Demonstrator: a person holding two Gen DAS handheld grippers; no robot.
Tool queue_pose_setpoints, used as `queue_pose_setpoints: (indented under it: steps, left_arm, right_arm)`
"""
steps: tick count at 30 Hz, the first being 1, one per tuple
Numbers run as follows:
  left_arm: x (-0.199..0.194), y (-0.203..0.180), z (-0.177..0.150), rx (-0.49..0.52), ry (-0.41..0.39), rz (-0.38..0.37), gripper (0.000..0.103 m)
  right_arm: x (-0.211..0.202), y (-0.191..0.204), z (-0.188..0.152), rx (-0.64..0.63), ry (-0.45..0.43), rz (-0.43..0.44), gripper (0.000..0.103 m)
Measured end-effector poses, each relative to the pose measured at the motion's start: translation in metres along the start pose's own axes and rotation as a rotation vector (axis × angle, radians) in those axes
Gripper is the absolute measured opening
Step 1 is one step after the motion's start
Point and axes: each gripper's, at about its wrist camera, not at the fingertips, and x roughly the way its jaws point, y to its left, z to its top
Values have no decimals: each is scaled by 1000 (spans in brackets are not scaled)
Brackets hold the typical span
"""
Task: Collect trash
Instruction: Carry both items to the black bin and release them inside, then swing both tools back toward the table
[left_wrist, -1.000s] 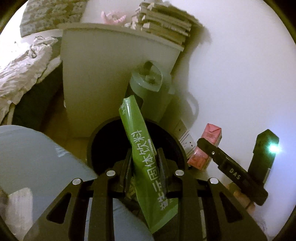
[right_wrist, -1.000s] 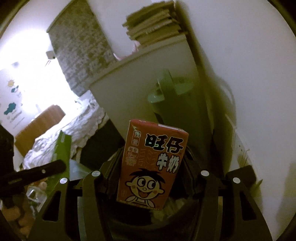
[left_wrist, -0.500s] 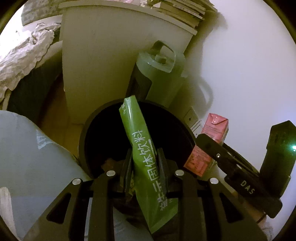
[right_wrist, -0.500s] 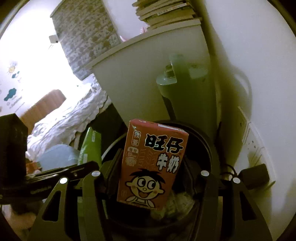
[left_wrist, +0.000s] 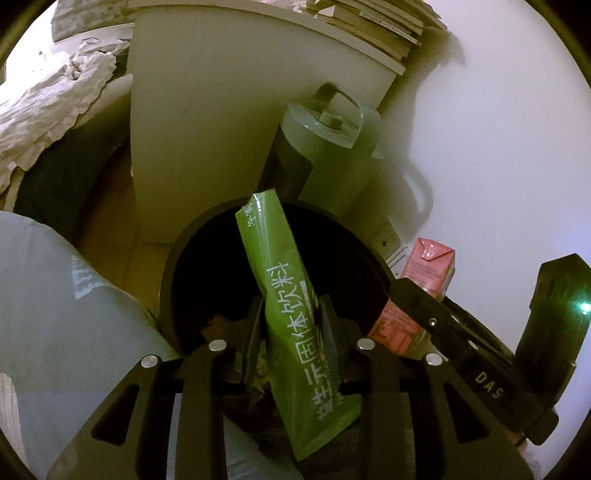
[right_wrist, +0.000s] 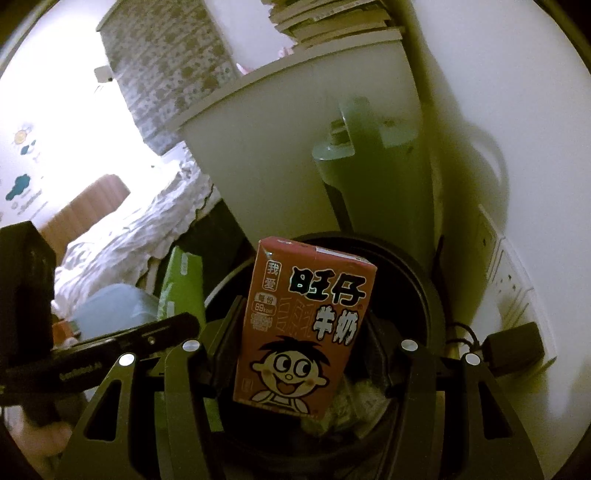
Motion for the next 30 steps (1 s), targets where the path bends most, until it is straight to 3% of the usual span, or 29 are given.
queue_pose_setpoints:
  steps: [2, 3, 4, 5, 9, 14, 19, 23, 25, 27, 30]
  left_arm:
    - [-2, 1, 0, -8, -3, 13, 62]
    - [-4, 2, 0, -11, -8, 18, 68]
    - [-8, 2, 0, -11, -17, 22, 78]
    - [-11, 2, -1, -10, -25, 25, 80]
    - [-34, 0, -2, -9, -43, 18, 80]
    - [-97, -1, -18, 11, -117, 9, 83]
    - [-182, 26, -55, 8, -188, 84, 86]
    - [-245, 73, -100, -21, -184, 219, 86]
    - [-275, 101, -131, -30, -160, 296, 86]
    - [-291, 119, -158, -13, -116, 333, 86]
    - [-301, 130, -187, 41, -55, 351, 85]
  right_arm:
    - [2, -1, 0, 8, 1, -12, 63]
    - [2, -3, 0, 16, -2, -14, 68]
    - [1, -4, 0, 22, -7, -17, 80]
    - [-2, -5, 0, 36, -29, -23, 85]
    - [-6, -11, 0, 62, -52, -20, 86]
    - [-6, -9, -1, 75, -60, 0, 86]
    - [-8, 16, -6, 15, -48, 59, 86]
    - [-18, 54, -16, -79, -30, 172, 86]
    - [-26, 81, -23, -129, 7, 279, 86]
    - [-33, 118, -33, -197, 72, 398, 86]
    - [-40, 175, -51, -375, 142, 490, 86]
